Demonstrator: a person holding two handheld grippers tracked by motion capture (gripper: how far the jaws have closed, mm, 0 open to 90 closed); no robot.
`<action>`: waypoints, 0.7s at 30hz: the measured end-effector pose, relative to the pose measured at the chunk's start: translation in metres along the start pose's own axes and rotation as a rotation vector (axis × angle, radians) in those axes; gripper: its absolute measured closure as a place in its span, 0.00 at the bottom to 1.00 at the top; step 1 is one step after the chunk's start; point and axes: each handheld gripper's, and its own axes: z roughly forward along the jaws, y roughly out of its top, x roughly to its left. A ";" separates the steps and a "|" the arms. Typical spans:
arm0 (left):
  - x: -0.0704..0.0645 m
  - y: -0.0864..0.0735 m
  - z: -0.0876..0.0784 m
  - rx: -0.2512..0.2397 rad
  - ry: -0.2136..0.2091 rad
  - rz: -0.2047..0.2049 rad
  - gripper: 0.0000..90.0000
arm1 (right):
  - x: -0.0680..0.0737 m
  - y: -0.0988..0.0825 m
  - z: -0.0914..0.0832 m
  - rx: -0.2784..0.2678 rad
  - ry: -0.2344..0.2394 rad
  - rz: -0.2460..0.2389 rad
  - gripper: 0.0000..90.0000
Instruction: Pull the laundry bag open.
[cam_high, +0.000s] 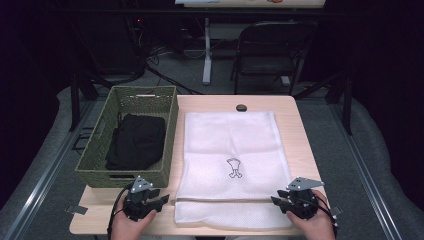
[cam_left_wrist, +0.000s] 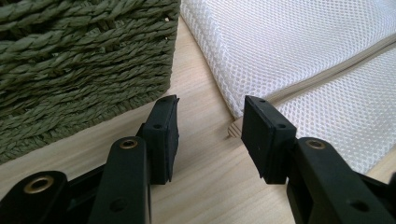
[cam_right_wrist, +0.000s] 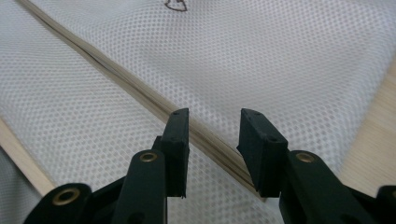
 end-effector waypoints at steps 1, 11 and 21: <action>0.000 0.000 0.000 -0.001 0.003 0.000 0.63 | 0.000 0.000 0.000 0.000 0.000 0.000 0.71; -0.001 0.001 -0.002 0.000 0.025 0.014 0.61 | 0.015 0.030 0.018 -0.031 0.062 -0.071 0.72; -0.002 0.001 0.001 0.004 0.057 0.045 0.58 | 0.024 0.049 0.037 -0.040 0.072 -0.109 0.69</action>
